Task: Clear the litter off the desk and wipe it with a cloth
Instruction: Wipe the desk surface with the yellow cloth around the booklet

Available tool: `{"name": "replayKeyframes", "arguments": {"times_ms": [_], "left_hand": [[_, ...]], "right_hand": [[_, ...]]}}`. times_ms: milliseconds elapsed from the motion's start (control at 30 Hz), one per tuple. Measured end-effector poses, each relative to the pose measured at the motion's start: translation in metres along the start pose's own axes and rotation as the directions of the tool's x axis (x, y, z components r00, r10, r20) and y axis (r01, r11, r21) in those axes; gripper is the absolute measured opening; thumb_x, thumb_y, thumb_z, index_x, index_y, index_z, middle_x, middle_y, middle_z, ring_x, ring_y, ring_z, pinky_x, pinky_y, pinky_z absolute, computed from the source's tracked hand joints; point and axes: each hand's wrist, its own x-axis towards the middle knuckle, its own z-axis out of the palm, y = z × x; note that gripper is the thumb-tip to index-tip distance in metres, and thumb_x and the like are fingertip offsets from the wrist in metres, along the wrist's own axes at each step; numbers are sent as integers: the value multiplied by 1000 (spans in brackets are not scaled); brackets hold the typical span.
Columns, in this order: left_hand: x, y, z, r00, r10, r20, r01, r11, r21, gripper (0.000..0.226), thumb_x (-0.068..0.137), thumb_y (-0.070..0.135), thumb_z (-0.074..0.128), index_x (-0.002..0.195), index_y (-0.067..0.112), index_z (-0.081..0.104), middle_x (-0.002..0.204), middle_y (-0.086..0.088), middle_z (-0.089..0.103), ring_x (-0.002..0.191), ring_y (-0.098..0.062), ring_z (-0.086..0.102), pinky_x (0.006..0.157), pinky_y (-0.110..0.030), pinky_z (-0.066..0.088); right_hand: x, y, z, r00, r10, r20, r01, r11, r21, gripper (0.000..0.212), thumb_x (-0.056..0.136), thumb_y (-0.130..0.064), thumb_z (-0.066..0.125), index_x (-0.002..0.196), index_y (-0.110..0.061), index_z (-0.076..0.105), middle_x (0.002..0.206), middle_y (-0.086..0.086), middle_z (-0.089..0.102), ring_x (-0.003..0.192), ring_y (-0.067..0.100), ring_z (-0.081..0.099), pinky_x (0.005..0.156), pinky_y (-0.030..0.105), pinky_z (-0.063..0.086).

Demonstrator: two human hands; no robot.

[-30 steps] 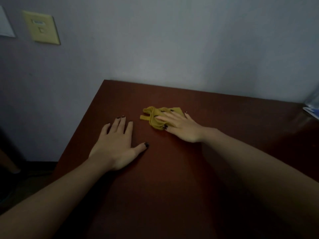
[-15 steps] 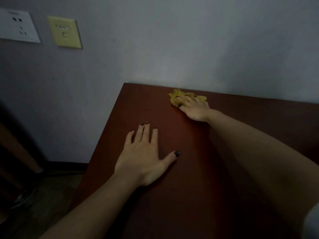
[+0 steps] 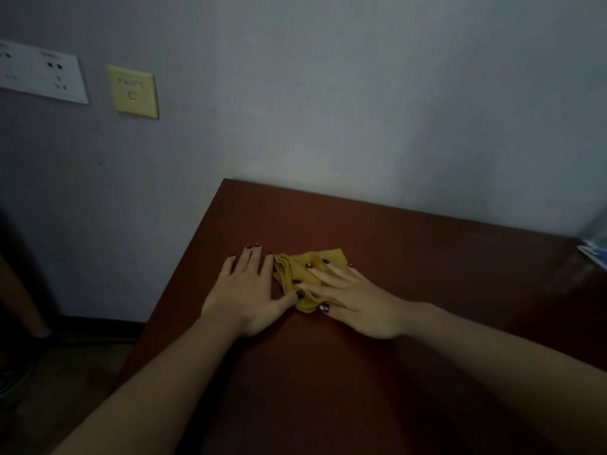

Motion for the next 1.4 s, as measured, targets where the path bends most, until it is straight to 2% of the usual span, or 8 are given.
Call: {"name": "replayKeyframes", "arguments": {"times_ms": [133,300,433,533,667,900,1267,1400], "left_hand": [[-1,0,0,999,6,35,-7,999,43,104,72,81,-3,150,13,-7,158,-10,-14,145,-22,-16,117,-42,-5],[6,1,-18,966,-19,257,9,999,37,104,78,82,16,147,13,-17,154,-11,-25,142,-24,-25,116,-43,-10],[21,6,-35,912,-62,404,2,989,148,109,78,82,27,146,10,-20,154,-14,-26,142,-30,-22,117,-47,-8],[35,12,-36,937,-31,349,-29,986,166,99,82,79,16,149,10,-12,156,-17,-16,144,-32,-14,115,-49,-7],[58,-4,-27,976,24,218,-37,998,55,80,87,71,8,150,24,-9,156,-5,-22,142,-25,-23,115,-52,-11],[67,-18,0,998,65,18,-66,997,47,90,70,75,-13,147,29,-14,156,-4,-20,142,-22,-23,116,-49,-10],[65,-16,-7,998,53,-42,-56,995,-87,67,95,57,11,151,23,0,159,-2,-8,145,-17,-13,116,-43,-8],[65,-15,-7,998,36,-52,-41,994,-101,67,97,55,14,151,17,3,160,-2,-4,146,-16,-9,117,-41,-4]], "right_hand": [[0,9,-7,984,-53,-171,61,997,43,44,99,-27,44,140,-41,36,152,-10,27,142,5,12,118,29,8],[58,34,-25,963,76,-259,-93,994,-55,43,97,-25,45,139,-36,42,149,-4,38,136,17,35,108,35,35],[117,53,-37,919,258,-298,-278,960,-27,44,99,-28,39,143,-29,36,151,1,34,137,26,33,104,37,33],[145,78,-46,901,342,-267,-367,929,-47,47,101,-31,32,147,-25,27,154,6,26,140,27,27,109,35,24],[174,117,-48,859,468,-206,-484,875,-29,50,102,-36,22,150,-28,13,158,9,9,145,28,10,117,39,9],[205,148,-54,777,617,-127,-616,786,50,51,97,-50,13,147,-44,5,159,0,-2,145,32,-2,117,49,0],[130,91,-28,954,296,-54,-300,949,-99,48,100,-47,19,142,-54,-3,159,-6,-8,145,26,-11,116,48,-1],[62,54,-13,983,183,1,-182,976,-121,48,99,-50,17,126,-66,-18,157,-9,-15,143,23,-19,115,47,-7]]}}
